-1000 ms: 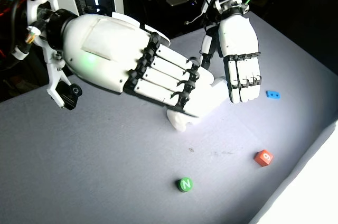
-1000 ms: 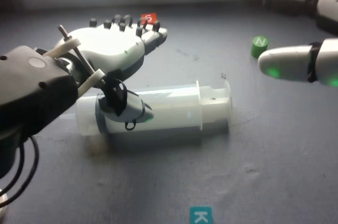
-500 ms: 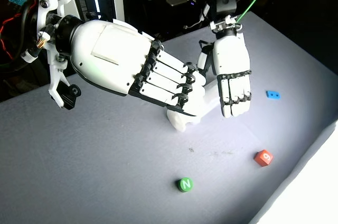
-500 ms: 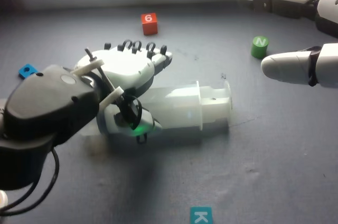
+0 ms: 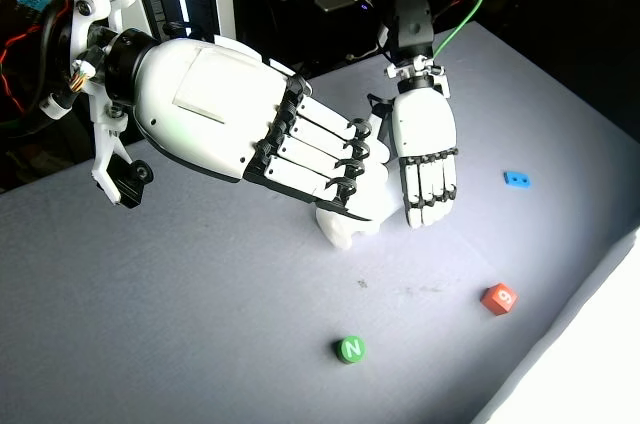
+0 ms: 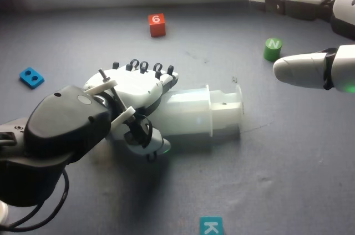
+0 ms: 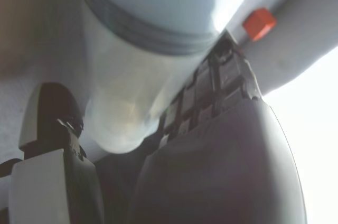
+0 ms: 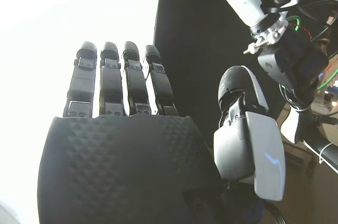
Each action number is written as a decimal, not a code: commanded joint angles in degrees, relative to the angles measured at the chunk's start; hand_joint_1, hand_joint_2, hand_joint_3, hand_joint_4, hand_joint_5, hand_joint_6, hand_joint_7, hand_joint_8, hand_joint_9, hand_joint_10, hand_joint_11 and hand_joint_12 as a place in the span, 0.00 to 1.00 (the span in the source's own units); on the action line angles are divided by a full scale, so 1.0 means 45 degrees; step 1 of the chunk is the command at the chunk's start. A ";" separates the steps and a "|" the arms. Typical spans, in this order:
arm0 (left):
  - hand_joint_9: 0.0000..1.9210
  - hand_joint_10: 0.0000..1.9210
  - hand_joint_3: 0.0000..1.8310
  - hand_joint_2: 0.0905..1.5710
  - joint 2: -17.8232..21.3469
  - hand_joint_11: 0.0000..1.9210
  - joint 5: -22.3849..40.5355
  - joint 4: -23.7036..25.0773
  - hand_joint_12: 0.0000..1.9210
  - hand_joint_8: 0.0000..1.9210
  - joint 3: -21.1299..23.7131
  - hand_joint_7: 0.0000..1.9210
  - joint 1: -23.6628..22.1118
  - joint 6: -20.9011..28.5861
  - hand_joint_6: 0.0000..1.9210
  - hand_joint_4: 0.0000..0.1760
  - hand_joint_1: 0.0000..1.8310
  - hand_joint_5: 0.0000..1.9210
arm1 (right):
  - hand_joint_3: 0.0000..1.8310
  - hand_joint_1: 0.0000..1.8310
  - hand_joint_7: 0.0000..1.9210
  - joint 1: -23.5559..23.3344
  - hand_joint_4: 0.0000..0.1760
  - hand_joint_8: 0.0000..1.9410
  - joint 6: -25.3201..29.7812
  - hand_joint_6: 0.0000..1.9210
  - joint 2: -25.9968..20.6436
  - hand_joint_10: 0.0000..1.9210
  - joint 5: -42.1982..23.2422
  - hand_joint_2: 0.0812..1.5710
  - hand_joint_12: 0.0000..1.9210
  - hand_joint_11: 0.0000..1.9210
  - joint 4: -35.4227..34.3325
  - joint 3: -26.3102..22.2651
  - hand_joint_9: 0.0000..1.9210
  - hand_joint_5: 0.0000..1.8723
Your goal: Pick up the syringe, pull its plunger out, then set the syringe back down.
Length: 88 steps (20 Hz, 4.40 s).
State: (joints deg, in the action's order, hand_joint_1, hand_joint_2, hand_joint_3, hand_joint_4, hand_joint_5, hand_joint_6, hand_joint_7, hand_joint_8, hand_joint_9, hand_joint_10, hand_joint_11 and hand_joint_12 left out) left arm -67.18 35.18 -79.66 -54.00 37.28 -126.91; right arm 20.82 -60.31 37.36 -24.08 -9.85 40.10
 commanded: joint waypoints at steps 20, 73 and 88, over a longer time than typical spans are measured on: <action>0.41 0.53 0.00 0.72 -0.0484 0.23 0.0787 0.0696 0.75 0.67 -0.0231 0.49 0.0192 0.0428 0.49 0.00 0.67 0.47 | 0.00 0.08 0.08 -0.0257 0.00 0.00 -0.0013 0.00 -0.0078 0.00 -0.1445 0.75 0.10 0.00 0.0015 -0.0107 0.06 0.09; 0.41 0.47 0.00 0.73 0.1693 0.23 0.0582 -0.3891 0.68 0.66 0.1577 0.47 -0.5565 -0.5455 0.53 0.00 0.66 0.46 | 0.00 0.52 0.39 -0.1851 0.00 0.10 0.4440 0.07 0.2887 0.24 0.0890 0.75 0.66 0.11 0.0011 0.2800 0.32 0.36; 0.41 0.45 0.00 0.72 0.1685 0.24 0.0753 -0.3891 0.69 0.66 0.1514 0.47 -0.5750 -0.5457 0.51 0.00 0.66 0.47 | 0.00 0.57 0.32 -0.1694 0.00 0.54 0.4431 0.79 0.3003 0.59 0.0864 0.82 0.81 0.14 0.0010 0.3022 0.28 0.32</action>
State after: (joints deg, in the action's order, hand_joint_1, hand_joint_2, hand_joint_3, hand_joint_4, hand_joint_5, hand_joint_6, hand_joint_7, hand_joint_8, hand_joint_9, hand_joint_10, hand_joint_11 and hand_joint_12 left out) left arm -59.83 37.58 -101.12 -46.89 12.78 -151.89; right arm 13.87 -40.56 51.18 -14.26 -9.78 53.67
